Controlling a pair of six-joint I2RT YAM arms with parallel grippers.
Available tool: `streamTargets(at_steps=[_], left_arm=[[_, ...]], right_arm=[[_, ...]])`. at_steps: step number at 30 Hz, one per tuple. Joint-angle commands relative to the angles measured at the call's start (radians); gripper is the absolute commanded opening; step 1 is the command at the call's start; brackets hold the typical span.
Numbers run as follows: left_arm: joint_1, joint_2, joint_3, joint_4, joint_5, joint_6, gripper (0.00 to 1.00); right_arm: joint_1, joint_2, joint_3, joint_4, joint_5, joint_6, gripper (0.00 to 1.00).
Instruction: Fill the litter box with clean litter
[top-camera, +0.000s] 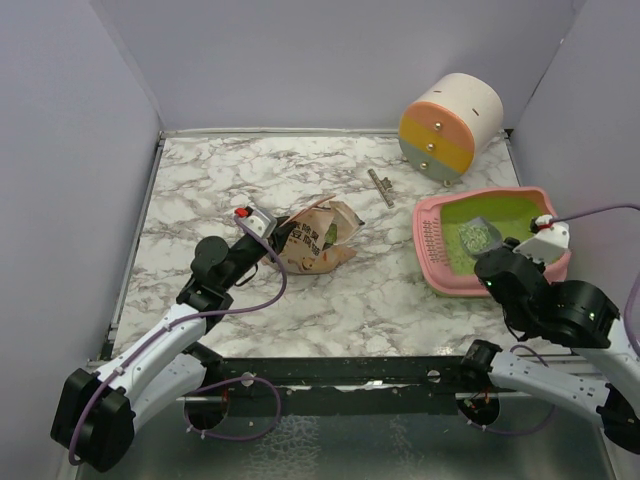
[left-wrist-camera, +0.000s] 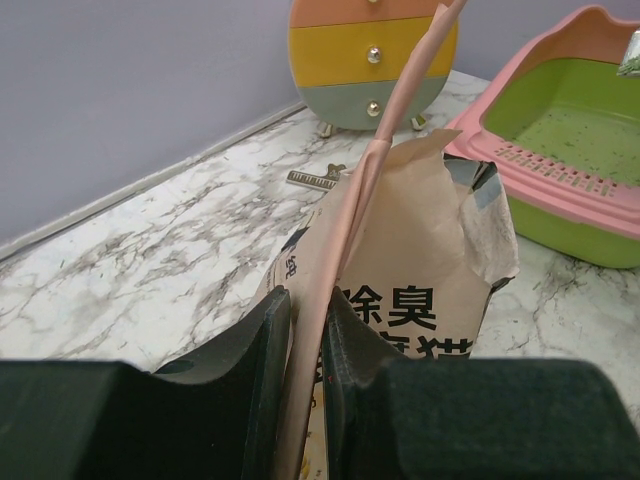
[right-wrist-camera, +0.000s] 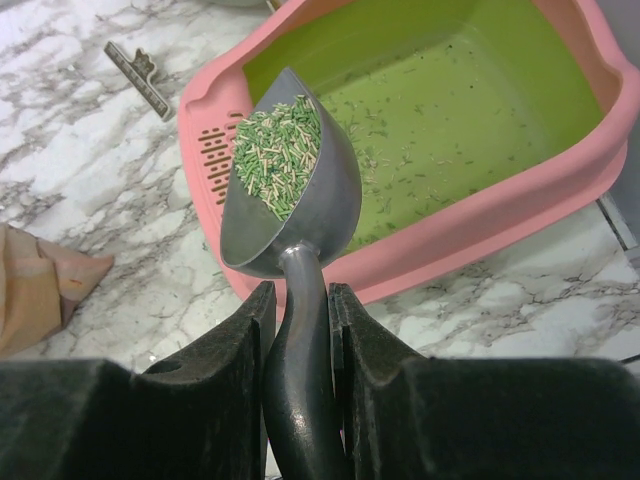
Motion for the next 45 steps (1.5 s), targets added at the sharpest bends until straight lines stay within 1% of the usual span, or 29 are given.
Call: streamTargets(at_steps=[1, 5, 15, 25, 30, 45], left_arm=[[-0.009, 0.006, 0.027, 0.013, 0.018, -0.020, 0.21], [-0.009, 0.001, 0.024, 0.013, 0.013, -0.017, 0.21], [-0.010, -0.013, 0.024, 0.013, 0.012, -0.011, 0.21], [-0.012, -0.023, 0.022, 0.012, 0.006, -0.003, 0.22], [-0.012, -0.023, 0.022, 0.012, 0.004, -0.002, 0.22], [-0.014, -0.019, 0.023, 0.010, 0.010, 0.000, 0.22]], right_arm=[[0.005, 0.092, -0.014, 0.016, 0.061, 0.048, 0.01], [0.005, 0.155, -0.013, 0.014, 0.070, 0.048, 0.01], [0.002, 0.217, 0.015, 0.012, 0.087, 0.002, 0.01], [-0.012, 0.207, 0.050, 0.012, 0.082, -0.051, 0.01], [-0.015, 0.240, 0.083, 0.012, 0.036, -0.103, 0.01], [-0.019, 0.208, 0.078, 0.012, 0.045, -0.097, 0.01]])
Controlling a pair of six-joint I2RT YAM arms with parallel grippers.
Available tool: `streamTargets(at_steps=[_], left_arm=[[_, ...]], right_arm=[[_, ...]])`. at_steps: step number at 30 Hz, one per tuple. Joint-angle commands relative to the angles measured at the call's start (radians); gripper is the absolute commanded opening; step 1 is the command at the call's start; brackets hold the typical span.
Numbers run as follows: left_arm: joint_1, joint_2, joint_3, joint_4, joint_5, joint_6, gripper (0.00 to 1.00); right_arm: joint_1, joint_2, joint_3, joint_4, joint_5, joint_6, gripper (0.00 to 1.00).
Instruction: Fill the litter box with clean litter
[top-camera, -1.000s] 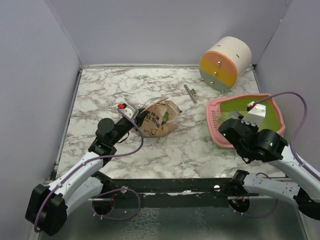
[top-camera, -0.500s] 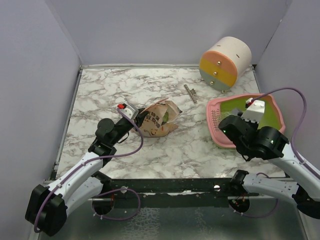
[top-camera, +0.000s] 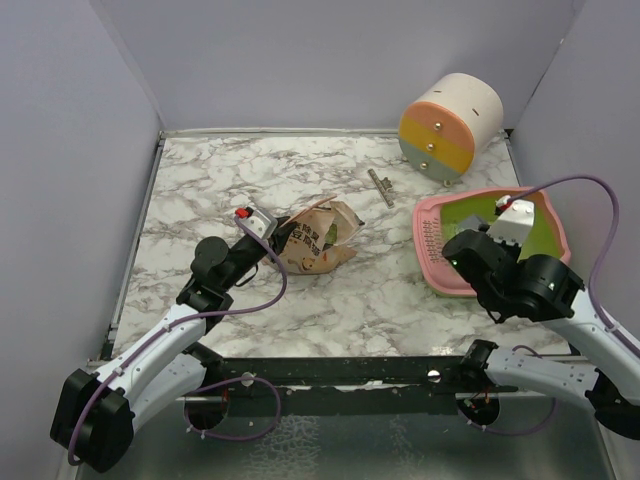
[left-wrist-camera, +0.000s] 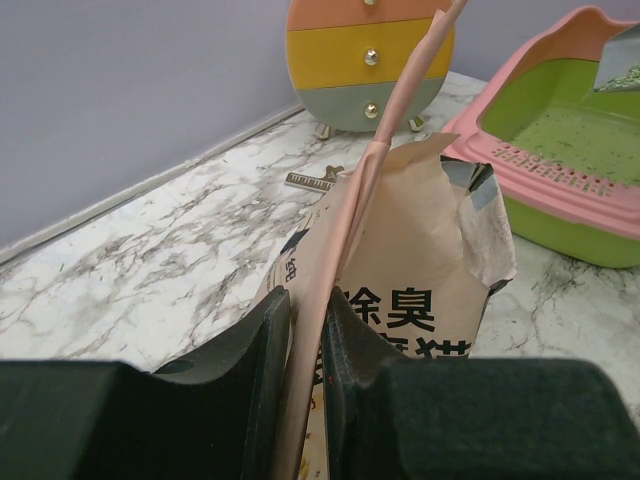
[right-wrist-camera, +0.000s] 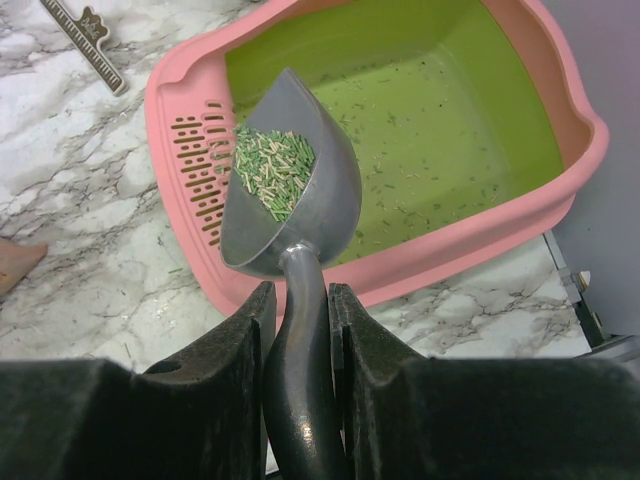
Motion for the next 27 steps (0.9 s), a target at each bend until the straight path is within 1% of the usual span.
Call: streamTargets(at_steps=[1, 5, 12, 16, 21, 27], left_arm=[[-0.007, -0.016, 0.020, 0.010, 0.010, -0.004, 0.22], [-0.007, -0.014, 0.022, 0.010, 0.011, -0.004, 0.22], [-0.007, -0.015, 0.022, 0.010, 0.016, -0.004, 0.22], [-0.009, -0.014, 0.022, 0.010, 0.020, -0.005, 0.22], [-0.011, -0.020, 0.022, 0.007, 0.015, -0.006, 0.22], [-0.010, -0.033, 0.024, 0.008, 0.015, -0.012, 0.22]], right_arm=[[-0.005, -0.001, 0.022, 0.012, 0.025, -0.005, 0.01], [-0.006, 0.022, 0.025, 0.011, -0.011, -0.009, 0.01], [-0.005, 0.013, 0.020, 0.011, -0.008, -0.001, 0.01], [-0.005, 0.049, 0.023, 0.011, -0.034, -0.009, 0.01], [-0.005, 0.094, 0.023, 0.011, -0.035, -0.009, 0.01], [-0.012, 0.091, 0.022, 0.011, -0.024, -0.005, 0.01]])
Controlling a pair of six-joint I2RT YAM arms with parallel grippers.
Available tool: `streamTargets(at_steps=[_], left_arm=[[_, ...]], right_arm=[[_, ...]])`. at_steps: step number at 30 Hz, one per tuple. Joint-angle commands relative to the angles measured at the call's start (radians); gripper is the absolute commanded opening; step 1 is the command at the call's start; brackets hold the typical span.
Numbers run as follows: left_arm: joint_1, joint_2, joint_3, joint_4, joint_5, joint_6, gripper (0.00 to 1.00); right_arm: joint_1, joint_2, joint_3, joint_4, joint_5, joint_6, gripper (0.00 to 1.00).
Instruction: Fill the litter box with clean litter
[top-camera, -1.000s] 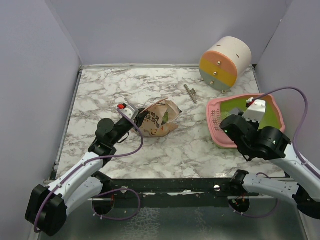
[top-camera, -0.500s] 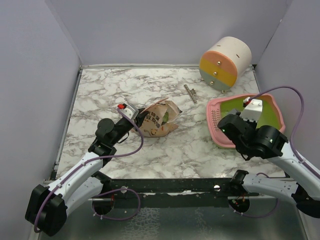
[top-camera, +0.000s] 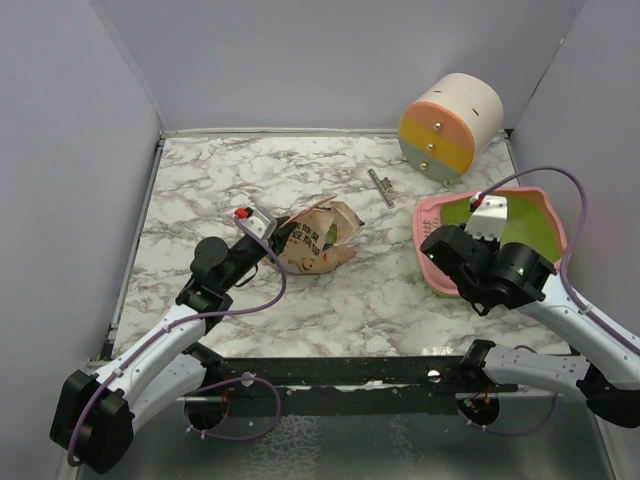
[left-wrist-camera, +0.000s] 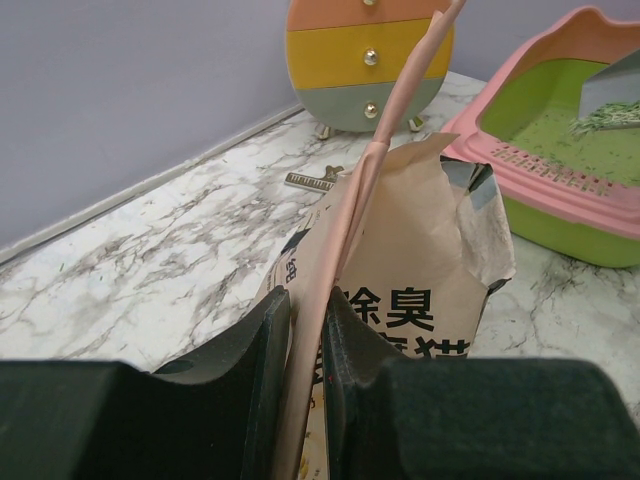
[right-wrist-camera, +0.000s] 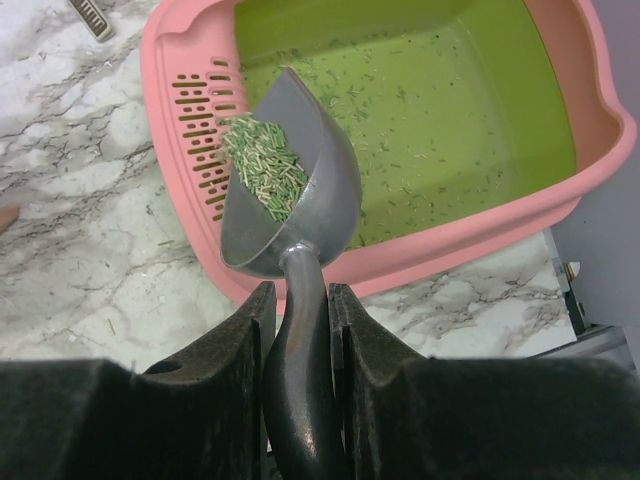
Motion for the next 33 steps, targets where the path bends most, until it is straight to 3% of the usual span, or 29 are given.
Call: streamTargets(at_steps=[1, 33], left_arm=[[-0.011, -0.034, 0.024, 0.011, 0.012, -0.012, 0.22], [-0.028, -0.037, 0.019, 0.011, -0.006, -0.023, 0.22]], right_arm=[[-0.014, -0.013, 0.022, 0.011, 0.027, 0.000, 0.01], [-0.094, 0.240, 0.036, 0.013, 0.027, -0.018, 0.01]])
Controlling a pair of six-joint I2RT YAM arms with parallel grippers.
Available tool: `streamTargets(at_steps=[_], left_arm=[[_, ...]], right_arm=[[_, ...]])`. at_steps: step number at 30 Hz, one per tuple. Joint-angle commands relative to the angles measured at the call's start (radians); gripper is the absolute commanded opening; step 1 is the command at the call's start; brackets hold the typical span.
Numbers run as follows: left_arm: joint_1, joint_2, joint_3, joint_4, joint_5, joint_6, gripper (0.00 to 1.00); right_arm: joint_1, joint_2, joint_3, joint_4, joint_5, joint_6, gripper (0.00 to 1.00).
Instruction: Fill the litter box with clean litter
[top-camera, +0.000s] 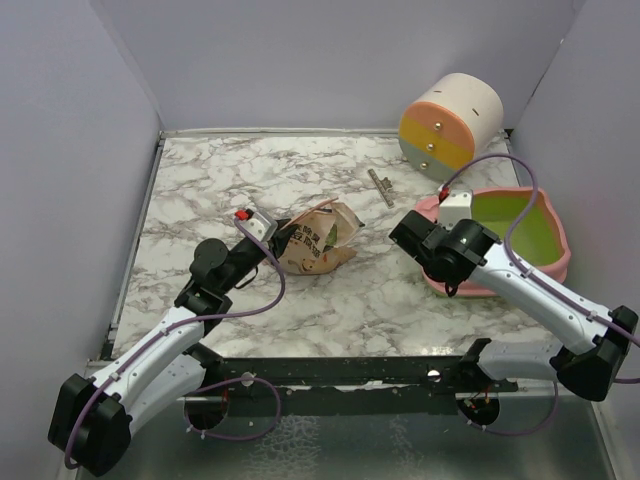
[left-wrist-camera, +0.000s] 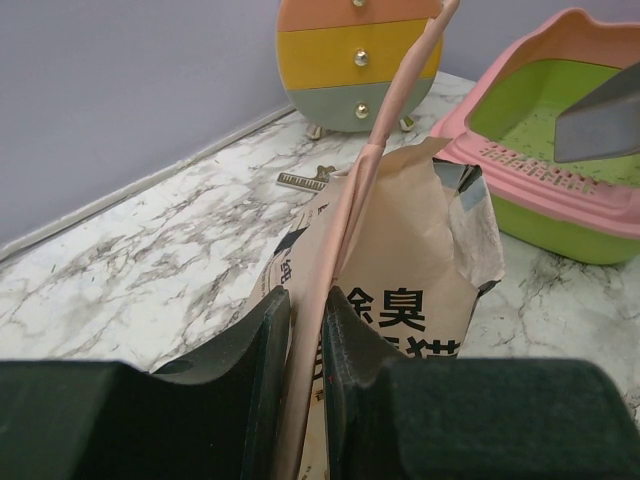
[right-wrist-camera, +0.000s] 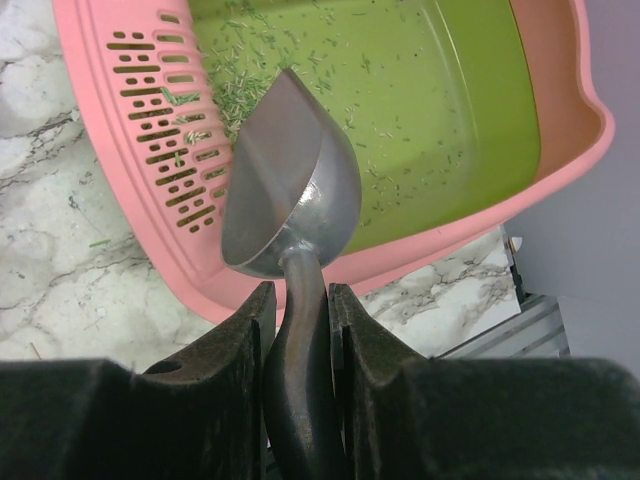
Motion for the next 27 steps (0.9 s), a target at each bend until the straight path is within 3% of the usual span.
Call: streamTargets(at_steps=[1, 13, 19, 23, 27], left_arm=[[-0.015, -0.006, 0.019, 0.040, -0.005, -0.017, 0.22], [-0.016, 0.000, 0.020, 0.039, 0.009, -0.013, 0.23], [-0.017, 0.006, 0.020, 0.040, 0.016, -0.007, 0.23], [-0.016, 0.003, 0.018, 0.038, 0.005, 0.001, 0.23], [-0.017, 0.003, 0.018, 0.034, 0.000, 0.005, 0.23]], right_arm=[[-0.021, 0.016, 0.042, 0.010, 0.039, -0.023, 0.01], [-0.024, 0.105, 0.172, 0.021, 0.073, -0.172, 0.01], [-0.032, 0.085, 0.343, 0.359, 0.018, -0.604, 0.01], [-0.091, 0.127, 0.483, 0.430, 0.011, -0.742, 0.01], [-0.217, 0.122, 0.500, 0.541, -0.069, -0.880, 0.01]])
